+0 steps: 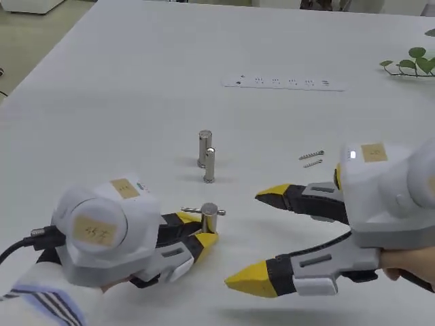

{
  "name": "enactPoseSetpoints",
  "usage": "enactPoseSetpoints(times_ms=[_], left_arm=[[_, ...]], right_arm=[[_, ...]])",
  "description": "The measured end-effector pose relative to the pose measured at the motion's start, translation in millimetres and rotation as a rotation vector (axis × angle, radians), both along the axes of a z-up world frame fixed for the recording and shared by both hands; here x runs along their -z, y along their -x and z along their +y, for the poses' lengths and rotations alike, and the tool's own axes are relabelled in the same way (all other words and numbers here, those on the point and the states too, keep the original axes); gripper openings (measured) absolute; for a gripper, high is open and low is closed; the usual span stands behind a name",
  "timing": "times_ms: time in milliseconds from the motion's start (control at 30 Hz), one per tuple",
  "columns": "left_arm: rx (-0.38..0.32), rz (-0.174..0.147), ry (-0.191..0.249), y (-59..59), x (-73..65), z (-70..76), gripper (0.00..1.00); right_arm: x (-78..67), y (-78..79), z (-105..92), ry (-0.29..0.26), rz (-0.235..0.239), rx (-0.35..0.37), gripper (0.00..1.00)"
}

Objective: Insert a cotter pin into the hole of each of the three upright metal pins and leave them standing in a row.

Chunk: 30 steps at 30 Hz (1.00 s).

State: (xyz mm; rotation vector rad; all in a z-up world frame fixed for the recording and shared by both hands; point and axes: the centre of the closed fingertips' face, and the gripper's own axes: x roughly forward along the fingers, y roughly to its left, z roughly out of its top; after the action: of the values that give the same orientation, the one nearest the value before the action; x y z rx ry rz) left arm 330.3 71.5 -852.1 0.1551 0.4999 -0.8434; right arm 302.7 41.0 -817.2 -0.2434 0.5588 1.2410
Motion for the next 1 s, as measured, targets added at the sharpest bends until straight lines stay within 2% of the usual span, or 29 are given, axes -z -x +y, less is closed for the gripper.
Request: enactPoseSetpoints(times_ms=[67, 167, 300, 433, 500, 533, 567, 600, 933, 1000], left_arm=[[0.001, -0.001, -0.002, 0.1, 0.1, 0.0, 0.11], [0.002, -0.002, -0.002, 0.2, 0.2, -0.1, 0.11], [-0.008, 0.008, 0.006, -0.5, 0.2, 0.4, 0.11], [0.002, -0.008, -0.001, -1.5, -1.6, 1.2, 0.10], [-0.001, -0.015, -0.014, -3.6, -2.4, 2.5, 0.10], [0.000, -0.019, -0.010, -4.2, -3.8, 2.2, 0.10], [-0.011, -0.023, 0.020, -7.2, -8.8, 0.7, 0.10], [-0.017, -0.029, 0.029, -9.5, -12.1, 0.5, 0.10], [-0.009, -0.050, 0.000, -23.5, -15.8, -1.0, 0.10], [-0.018, -0.046, 0.013, -25.6, -16.4, -1.0, 0.10]], right_arm=[[0.5, 0.5, -0.2, -0.005, 0.007, 0.009, 0.91], [1.6, 2.4, -1.1, 0.002, 0.016, 0.016, 0.96], [0.8, 3.3, -4.5, 0.026, -0.003, 0.023, 0.97], [-2.8, 4.4, -8.7, 0.024, 0.003, 0.041, 0.97], [-3.1, 3.2, -13.0, 0.045, -0.027, 0.044, 0.97], [-3.1, 3.8, -14.0, 0.045, -0.024, 0.048, 0.97], [-3.5, 3.8, -16.1, 0.040, -0.015, 0.060, 0.98], [-4.2, 4.2, -17.3, 0.034, -0.013, 0.064, 0.98], [-5.9, 8.7, -31.9, 0.034, -0.003, 0.108, 0.98], [-6.1, 8.7, -34.5, 0.034, -0.003, 0.113, 0.98]])
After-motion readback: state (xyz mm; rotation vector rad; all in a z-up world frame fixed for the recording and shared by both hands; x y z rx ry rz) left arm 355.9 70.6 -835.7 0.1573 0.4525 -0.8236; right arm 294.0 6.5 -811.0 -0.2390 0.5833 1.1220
